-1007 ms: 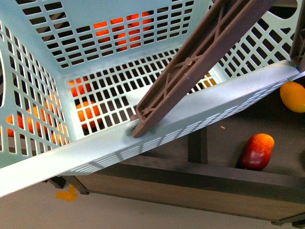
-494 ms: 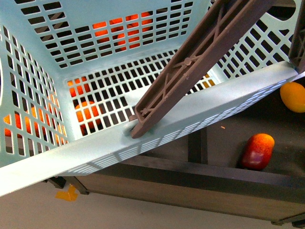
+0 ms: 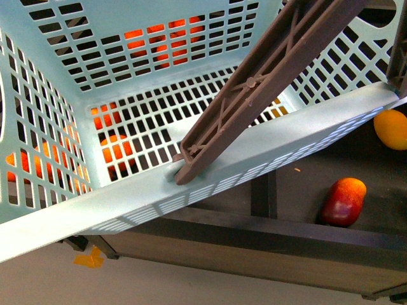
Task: Pick mango and avocado into basket
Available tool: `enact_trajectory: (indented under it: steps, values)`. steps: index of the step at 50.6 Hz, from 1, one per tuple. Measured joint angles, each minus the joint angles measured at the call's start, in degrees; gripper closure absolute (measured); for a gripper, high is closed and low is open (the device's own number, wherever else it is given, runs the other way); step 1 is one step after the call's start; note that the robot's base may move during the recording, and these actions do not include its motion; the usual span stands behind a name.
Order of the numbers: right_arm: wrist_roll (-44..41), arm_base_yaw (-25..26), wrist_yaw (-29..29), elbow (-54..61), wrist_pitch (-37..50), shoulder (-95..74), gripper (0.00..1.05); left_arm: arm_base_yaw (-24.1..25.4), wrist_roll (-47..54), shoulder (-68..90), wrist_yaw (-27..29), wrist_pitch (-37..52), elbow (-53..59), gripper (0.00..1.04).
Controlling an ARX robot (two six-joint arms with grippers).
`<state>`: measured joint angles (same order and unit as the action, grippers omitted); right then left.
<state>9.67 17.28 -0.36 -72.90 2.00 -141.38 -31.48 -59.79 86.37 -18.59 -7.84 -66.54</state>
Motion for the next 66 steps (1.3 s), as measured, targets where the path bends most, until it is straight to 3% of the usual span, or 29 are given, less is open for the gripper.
enact_trajectory:
  steps: [45,57,66]
  values:
    - [4.6,-1.4,-0.6,-11.0,-4.3,-8.4,0.09,0.0,0.0,0.0,0.0,0.0,0.0,1.0]
    - [4.7,-1.4,-0.3,-11.1,-4.7,-8.7,0.39,0.0,0.0,0.0,0.1,0.0,0.0,1.0]
    - [4.7,-1.4,-0.4,-10.7,-4.3,-8.6,0.42,0.0,0.0,0.0,0.1,0.0,0.0,1.0]
